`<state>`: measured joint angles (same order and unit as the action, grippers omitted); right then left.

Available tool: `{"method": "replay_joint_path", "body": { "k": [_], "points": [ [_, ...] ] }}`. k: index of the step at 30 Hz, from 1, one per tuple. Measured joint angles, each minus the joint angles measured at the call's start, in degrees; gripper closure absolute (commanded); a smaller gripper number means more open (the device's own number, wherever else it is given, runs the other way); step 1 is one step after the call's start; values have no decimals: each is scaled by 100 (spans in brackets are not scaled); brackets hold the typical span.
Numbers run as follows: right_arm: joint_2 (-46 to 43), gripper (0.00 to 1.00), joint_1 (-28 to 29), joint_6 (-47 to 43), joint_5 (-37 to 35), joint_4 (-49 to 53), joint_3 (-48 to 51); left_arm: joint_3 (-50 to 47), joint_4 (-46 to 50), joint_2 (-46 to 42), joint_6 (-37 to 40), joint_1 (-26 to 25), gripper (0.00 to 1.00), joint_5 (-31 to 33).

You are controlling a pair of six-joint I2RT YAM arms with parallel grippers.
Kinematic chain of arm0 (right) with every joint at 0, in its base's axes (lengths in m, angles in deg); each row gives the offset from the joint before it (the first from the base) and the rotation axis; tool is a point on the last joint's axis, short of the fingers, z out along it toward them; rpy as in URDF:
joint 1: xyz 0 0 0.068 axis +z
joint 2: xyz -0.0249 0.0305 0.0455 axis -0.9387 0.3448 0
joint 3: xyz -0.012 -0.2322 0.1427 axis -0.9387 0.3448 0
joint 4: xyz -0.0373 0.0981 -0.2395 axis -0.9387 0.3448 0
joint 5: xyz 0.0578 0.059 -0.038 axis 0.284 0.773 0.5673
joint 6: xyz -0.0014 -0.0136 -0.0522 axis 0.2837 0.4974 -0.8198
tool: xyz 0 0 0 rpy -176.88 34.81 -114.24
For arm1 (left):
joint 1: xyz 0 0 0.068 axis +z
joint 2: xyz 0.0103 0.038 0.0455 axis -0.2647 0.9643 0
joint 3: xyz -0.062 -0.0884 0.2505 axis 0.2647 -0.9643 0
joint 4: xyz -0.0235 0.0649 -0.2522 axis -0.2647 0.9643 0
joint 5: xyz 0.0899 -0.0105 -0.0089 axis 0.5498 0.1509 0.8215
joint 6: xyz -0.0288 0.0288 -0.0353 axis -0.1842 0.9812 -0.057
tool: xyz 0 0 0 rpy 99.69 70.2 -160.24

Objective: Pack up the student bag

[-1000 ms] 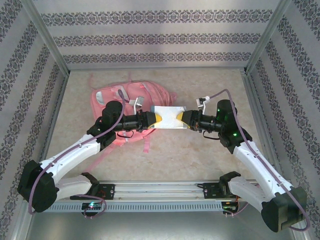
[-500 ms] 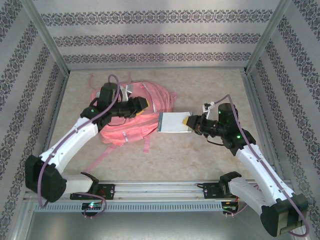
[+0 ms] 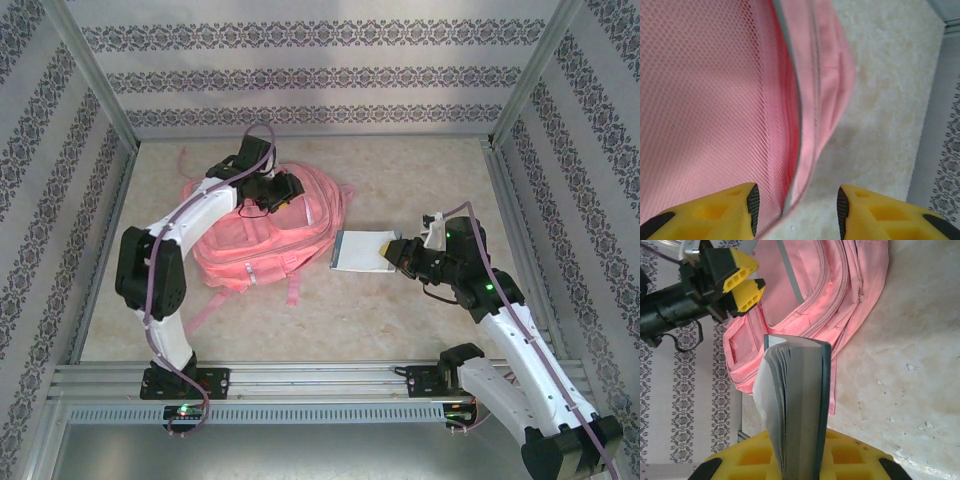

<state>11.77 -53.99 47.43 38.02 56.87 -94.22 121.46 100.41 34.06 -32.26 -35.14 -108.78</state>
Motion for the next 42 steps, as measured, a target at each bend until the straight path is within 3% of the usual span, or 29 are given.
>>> {"method": "replay_joint_path", "body": {
  "k": [9,20,38,42],
  "points": [
    [-52,100,0,26,-2,-11,247,772,2,721,-13,0,56,-37],
    [-61,100,0,90,0,-146,540,894,-13,1237,-17,-2,62,20],
    [-96,100,0,153,-2,-286,588,1663,142,1563,0,-13,68,26],
    [-107,100,0,153,-11,-284,590,2061,409,1947,76,-42,79,109]
  ]
}}
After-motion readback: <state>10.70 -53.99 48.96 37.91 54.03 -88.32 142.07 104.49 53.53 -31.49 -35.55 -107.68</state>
